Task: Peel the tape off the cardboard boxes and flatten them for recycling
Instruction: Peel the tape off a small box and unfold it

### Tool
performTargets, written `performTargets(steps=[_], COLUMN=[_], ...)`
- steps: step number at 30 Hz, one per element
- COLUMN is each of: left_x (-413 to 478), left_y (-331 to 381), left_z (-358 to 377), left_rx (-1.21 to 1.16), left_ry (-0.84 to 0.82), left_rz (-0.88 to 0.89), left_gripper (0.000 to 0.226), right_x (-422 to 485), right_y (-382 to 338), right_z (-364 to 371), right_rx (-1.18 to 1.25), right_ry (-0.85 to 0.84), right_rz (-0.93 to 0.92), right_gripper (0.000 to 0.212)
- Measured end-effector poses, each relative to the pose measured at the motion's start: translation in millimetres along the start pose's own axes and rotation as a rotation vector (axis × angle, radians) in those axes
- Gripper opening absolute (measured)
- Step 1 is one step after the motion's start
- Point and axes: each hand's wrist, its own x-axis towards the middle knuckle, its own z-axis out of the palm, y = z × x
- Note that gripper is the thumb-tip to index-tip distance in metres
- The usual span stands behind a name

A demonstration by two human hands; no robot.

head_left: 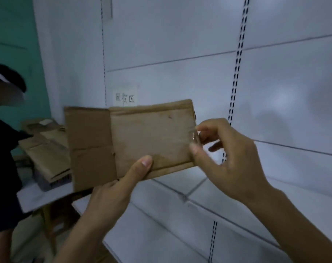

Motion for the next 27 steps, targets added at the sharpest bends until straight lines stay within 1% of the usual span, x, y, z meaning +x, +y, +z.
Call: performTargets(steps=[1, 2, 3, 5, 7, 8, 9, 10, 11, 12, 13, 14, 15, 16, 18, 19, 20, 21, 22, 23, 24, 25, 26, 27], left_x=[-3.1, -14.2, -16.0, -22.7, -19.3, -22.0, -24.1, -25.4, -26.4, -24.0, -20.0, -15.6, -10.2, -4.2, 5.7, 7.3, 7.4, 3.8, -2.4, -8.8, -13.4, -15.5, -15.3, -13.2], left_y=[-8.1, -14.7, -13.1, -22.0, -39.5, -40.9, -44.2, -46.9, -44.7, -43.5, -44.1, -45.9, -48.6, -52.3, -58.5, -59.0, -60.8, -61.4, -62.2, -62.1, -60.2, -57.8, -57.0, -58.4], left_z=[4.6, 10.2, 18.7, 30.5, 39.4, 43.6, 47.4, 51.7, 57.0, 59.7, 60.4, 59.3, 56.4, 53.4, 51.5, 52.5, 54.1, 56.0, 56.7, 57.3, 58.4, 59.2, 59.8, 59.6], left_rx=[-0.037, -0.081, -0.135, -0.158, -0.178, -0.183, -0.188, -0.181, -0.195, -0.226, -0.276, -0.322, -0.373, -0.425, -0.45, -0.407, -0.337, -0.25, -0.157, -0.09, -0.053, -0.007, 0.079, 0.185], left_ry=[-0.028, -0.097, -0.161, -0.229, -0.219, -0.21, -0.202, -0.19, -0.162, -0.138, -0.142, -0.13, -0.127, -0.122, -0.065, -0.008, 0.084, 0.173, 0.219, 0.183, 0.065, -0.097, -0.246, -0.339], left_rz=[-0.004, -0.019, -0.038, -0.115, -0.129, -0.121, -0.104, -0.072, -0.025, 0.036, 0.098, 0.125, 0.105, 0.074, -0.013, -0.094, -0.162, -0.156, -0.052, 0.118, 0.268, 0.345, 0.401, 0.461], left_gripper=[0.026, 0.013, 0.008, 0.028, 0.043, 0.042, 0.035, 0.027, 0.028, 0.037, 0.055, 0.081, 0.101, 0.109, 0.118, 0.124, 0.124, 0.118, 0.11, 0.099, 0.089, 0.083, 0.085, 0.092], right_x=[-1.6, -5.8, -12.7, -26.4, -33.4, -36.5, -38.0, -37.9, -37.2, -35.6, -33.5, -30.8, -28.2, -25.5, -21.9, -21.3, -22.0, -23.3, -25.5, -28.0, -30.7, -33.8, -36.4, -38.1], right_y=[6.8, 13.4, 18.5, 28.9, 36.2, 36.1, 33.8, 29.5, 25.5, 21.8, 18.1, 14.7, 12.3, 8.7, 0.1, -3.6, -7.2, -11.2, -14.5, -16.7, -18.1, -19.3, -20.8, -22.3], right_z=[-0.9, -0.7, 0.5, 0.8, -3.3, -5.7, -7.6, -9.4, -10.4, -11.2, -12.8, -15.1, -17.6, -19.9, -20.2, -17.2, -12.8, -7.9, -2.6, 2.7, 7.6, 11.8, 15.2, 17.5], right_rx=[-0.045, -0.094, -0.13, -0.172, -0.182, -0.138, -0.054, 0.063, 0.203, 0.366, 0.532, 0.68, 0.801, 0.9, 1.0, 0.982, 0.926, 0.858, 0.804, 0.773, 0.765, 0.776, 0.799, 0.818], right_ry=[-0.005, -0.01, 0.012, 0.073, 0.104, 0.117, 0.15, 0.198, 0.246, 0.291, 0.333, 0.369, 0.391, 0.398, 0.386, 0.373, 0.359, 0.343, 0.329, 0.317, 0.307, 0.291, 0.265, 0.233], right_rz=[-0.005, -0.012, -0.022, -0.019, -0.01, 0.035, 0.137, 0.283, 0.439, 0.588, 0.706, 0.794, 0.854, 0.895, 0.918, 0.905, 0.877, 0.847, 0.821, 0.798, 0.781, 0.778, 0.79, 0.811], right_gripper=[0.032, 0.036, 0.034, 0.025, 0.021, 0.02, 0.019, 0.018, 0.017, 0.017, 0.018, 0.018, 0.019, 0.019, 0.021, 0.021, 0.021, 0.02, 0.02, 0.019, 0.019, 0.019, 0.019, 0.02])
